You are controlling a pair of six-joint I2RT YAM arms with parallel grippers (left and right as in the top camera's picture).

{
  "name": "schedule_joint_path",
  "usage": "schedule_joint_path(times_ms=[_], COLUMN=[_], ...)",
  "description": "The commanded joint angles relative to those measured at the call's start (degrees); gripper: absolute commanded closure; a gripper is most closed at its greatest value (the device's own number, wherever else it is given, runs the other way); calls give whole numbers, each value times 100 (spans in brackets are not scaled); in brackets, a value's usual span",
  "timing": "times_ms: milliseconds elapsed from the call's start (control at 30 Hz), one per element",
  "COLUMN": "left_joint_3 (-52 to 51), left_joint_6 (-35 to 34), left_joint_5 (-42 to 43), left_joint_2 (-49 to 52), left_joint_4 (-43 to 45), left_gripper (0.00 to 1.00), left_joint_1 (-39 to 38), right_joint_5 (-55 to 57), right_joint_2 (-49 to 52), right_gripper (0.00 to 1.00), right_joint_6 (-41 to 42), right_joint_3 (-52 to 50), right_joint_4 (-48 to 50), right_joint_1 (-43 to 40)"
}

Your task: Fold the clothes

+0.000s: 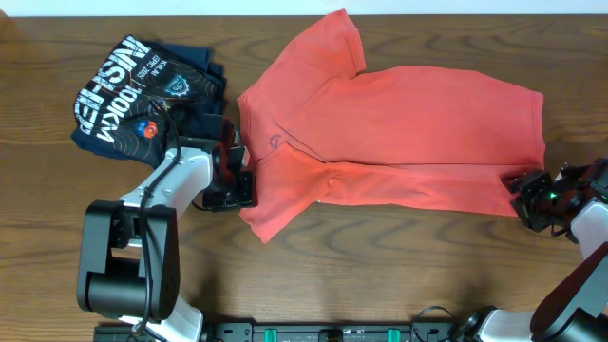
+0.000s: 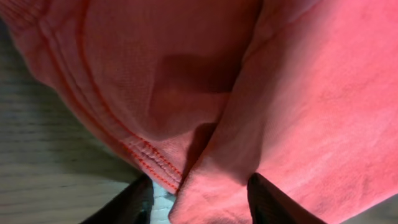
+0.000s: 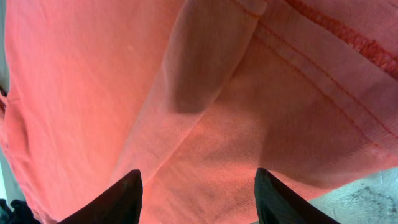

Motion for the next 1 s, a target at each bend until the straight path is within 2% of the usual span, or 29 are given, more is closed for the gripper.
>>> schedule_joint_path(times_ms=[0,100,200,233,333,367,400,467,567,667,700,733,967], left_joint_3=[-39,-39,-39,-37,-37,-37,-37,-37,-37,-37,-37,-37,-35], left_joint_6=[31,28,28,28,26,28,31,31,31,31,28,28,31], left_joint_5=[76,190,433,490,490,485,481,483,483,483,483,483,481], left_joint_2=[17,17,17,17,11,11,11,11,11,11,11,11,11], left_joint_4=[-26,-94,-162,-186,-267,-282,-284,-284,-328,-428,-476,-546,-737], left_gripper=[58,74,86,87,87,76,69,65,66,81,89,92,87], left_joint_1=[2,4,2,4,4,4,4,4,4,2,4,4,4], right_joint_5=[22,20,22,22,22,22,22,22,22,22,22,28,129], right_joint_2=[55,55,55,55,55,55,55,55,55,55,55,55,55], right_gripper=[44,44,44,44,44,44,44,44,44,44,44,44,44], right_joint_6=[-107,-107,-107,-107,-107,-107,-107,-107,-107,-107,-107,-107,-105], right_joint_3=[48,48,48,48,48,48,48,48,48,48,48,48,48], right_joint_4=[-28,-44,-42,-42,-39,-39,-42,-42,-42,-39,-39,-39,-42], right_joint_1=[31,31,31,31,31,31,31,31,31,31,31,31,31])
